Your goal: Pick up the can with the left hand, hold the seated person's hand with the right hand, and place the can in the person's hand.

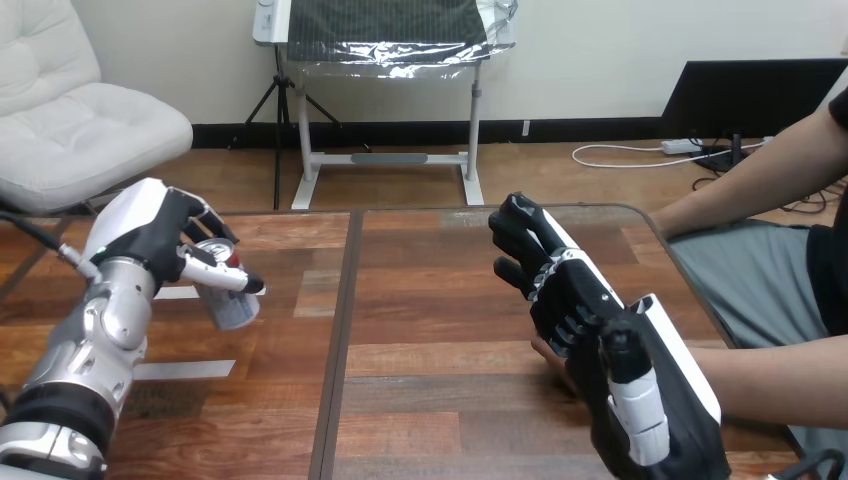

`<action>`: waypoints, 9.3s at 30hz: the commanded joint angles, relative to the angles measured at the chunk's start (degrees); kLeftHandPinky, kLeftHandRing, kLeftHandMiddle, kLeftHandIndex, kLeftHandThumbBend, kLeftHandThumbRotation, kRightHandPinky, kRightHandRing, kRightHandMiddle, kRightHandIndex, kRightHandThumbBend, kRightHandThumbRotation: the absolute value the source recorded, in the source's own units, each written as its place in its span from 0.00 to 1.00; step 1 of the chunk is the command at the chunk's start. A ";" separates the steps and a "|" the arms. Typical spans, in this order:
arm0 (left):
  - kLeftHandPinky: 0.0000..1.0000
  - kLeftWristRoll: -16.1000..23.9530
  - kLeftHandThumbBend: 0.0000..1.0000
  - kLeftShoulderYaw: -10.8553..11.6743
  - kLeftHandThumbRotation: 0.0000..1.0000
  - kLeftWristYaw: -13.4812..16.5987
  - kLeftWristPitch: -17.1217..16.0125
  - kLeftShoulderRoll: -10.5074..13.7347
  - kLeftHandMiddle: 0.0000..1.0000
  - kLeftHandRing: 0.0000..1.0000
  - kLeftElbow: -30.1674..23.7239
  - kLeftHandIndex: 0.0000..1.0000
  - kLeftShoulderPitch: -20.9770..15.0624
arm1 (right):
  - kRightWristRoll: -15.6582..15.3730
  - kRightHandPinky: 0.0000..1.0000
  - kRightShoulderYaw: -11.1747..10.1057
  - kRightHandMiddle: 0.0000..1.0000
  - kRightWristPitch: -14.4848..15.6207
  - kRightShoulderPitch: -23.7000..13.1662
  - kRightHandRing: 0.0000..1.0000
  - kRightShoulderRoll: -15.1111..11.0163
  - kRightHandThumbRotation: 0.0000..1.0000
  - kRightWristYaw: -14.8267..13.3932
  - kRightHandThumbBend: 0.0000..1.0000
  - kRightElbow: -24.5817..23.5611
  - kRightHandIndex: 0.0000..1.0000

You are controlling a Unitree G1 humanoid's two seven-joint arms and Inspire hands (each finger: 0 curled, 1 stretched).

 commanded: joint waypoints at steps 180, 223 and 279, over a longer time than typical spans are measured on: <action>0.32 -1.67 0.76 4.75 0.00 -12.37 7.19 2.73 0.42 0.36 -38.56 0.44 7.93 | -38.81 0.92 0.58 0.92 -1.83 -47.14 0.92 -39.12 0.51 6.08 1.00 51.70 0.93; 0.31 -1.96 0.76 4.96 0.00 -12.43 7.41 2.71 0.42 0.36 -38.41 0.43 7.81 | -45.83 0.89 4.28 0.89 -2.68 -45.57 0.89 -40.34 0.30 2.81 1.00 51.83 0.90; 0.31 -3.26 0.76 4.93 0.00 -12.90 7.10 3.08 0.42 0.35 -39.08 0.43 8.38 | -55.95 0.51 14.74 0.73 3.90 -51.60 0.67 -36.43 0.04 -11.00 0.97 65.14 0.75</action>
